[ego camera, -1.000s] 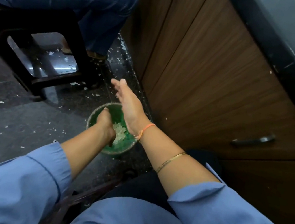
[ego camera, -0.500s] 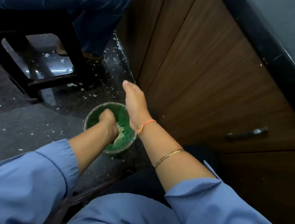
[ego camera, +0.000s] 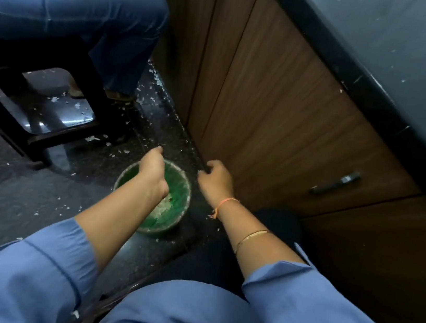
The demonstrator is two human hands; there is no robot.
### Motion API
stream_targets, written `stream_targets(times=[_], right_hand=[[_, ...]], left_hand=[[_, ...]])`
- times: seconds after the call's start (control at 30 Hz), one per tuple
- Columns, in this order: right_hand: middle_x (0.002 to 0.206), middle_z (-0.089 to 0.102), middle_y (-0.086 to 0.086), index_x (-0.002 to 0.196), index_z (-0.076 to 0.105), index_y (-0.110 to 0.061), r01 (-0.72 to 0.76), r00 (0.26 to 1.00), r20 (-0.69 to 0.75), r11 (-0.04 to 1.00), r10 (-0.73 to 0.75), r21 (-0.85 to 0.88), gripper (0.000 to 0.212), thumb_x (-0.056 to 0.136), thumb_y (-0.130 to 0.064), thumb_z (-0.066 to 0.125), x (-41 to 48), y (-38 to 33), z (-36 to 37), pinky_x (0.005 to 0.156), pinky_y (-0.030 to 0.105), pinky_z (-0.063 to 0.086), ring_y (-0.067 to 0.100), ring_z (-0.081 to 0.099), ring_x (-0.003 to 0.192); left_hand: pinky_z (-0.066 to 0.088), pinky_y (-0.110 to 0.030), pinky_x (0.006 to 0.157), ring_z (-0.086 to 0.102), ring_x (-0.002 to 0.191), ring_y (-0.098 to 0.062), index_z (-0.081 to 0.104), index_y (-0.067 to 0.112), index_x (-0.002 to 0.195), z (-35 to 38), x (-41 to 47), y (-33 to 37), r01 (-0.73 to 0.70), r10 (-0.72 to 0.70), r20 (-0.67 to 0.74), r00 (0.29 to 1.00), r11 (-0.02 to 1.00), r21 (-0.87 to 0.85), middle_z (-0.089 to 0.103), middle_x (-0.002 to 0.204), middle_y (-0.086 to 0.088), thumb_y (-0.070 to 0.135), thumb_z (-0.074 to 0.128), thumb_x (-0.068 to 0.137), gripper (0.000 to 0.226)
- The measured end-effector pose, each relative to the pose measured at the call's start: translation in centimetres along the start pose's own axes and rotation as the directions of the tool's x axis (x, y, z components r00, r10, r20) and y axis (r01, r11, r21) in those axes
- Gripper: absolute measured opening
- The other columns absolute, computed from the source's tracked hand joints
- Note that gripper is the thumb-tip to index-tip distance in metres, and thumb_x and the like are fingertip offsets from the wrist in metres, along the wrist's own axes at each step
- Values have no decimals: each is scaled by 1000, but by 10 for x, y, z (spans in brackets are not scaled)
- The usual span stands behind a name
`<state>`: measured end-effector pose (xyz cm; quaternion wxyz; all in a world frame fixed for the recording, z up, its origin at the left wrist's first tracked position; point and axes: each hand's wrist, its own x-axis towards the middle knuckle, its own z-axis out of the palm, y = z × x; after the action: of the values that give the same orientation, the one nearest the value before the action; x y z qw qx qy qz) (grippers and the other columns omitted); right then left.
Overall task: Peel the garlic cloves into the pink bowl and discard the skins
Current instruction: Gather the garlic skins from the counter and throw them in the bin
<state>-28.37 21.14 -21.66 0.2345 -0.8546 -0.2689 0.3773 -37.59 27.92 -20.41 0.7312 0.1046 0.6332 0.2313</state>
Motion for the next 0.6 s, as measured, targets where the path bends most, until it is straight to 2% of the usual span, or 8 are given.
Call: stream_targets(times=[0.07,0.1,0.2,0.23,0.3,0.4,0.5,0.6], right_hand=[[106,66,17,106,64,-6,38,990,-139,979,-11,198,25,86,-5,48,-5,-1,-19,79,28,46,29,61,98],[98,68,16,97,66,-6,67,976,-216,961,-7,270,24,85,-1,46,-8,0,-31,77,31,48,29,63,93],[92,68,14,88,67,-6,178,897,-441,906,10,383,27,84,3,43,-24,-2,-59,79,34,50,27,63,88],[91,68,12,86,67,-7,219,863,-506,895,8,388,27,84,4,43,-29,-2,-68,79,34,50,25,63,88],[87,68,8,81,67,-10,320,767,-642,879,-21,354,28,82,3,42,-44,0,-92,79,35,51,22,63,86],[81,66,3,74,64,-16,481,554,-821,857,-136,182,28,79,-1,41,-77,4,-132,72,34,52,17,61,79],[76,63,-1,70,63,-15,580,342,-912,815,-226,15,28,79,0,41,-121,11,-174,66,23,50,9,58,72],[75,63,2,68,63,-9,640,203,-955,767,-216,-37,28,81,4,42,-153,20,-210,62,12,46,7,57,70]], left_hand=[[39,-38,98,54,109,-23,48,8,131,16,-14,-5,-123,122,13,992,992,39,58,119,-8,26,41,97,39],[38,-36,97,52,112,-20,48,10,131,27,-21,-11,-170,169,26,985,985,40,57,123,-6,25,41,97,38],[43,-29,83,53,87,-8,56,14,117,56,-47,-34,-265,252,130,959,959,98,58,93,6,22,43,97,26],[43,-28,80,54,84,-6,58,17,113,65,-58,-42,-295,274,178,945,950,103,57,90,8,23,44,96,22],[45,-27,78,57,87,-7,59,20,103,81,-83,-59,-366,319,305,897,924,112,60,92,8,24,46,95,15],[49,-27,77,62,92,-13,63,20,97,101,-123,-76,-459,377,476,794,886,63,67,95,2,22,49,94,14],[53,-24,73,64,83,-11,63,19,97,116,-178,-97,-548,443,625,643,836,-28,68,92,-1,19,47,96,15],[52,-25,67,62,77,-14,61,17,92,130,-221,-116,-594,503,718,481,789,-155,65,84,-3,16,44,97,18]])
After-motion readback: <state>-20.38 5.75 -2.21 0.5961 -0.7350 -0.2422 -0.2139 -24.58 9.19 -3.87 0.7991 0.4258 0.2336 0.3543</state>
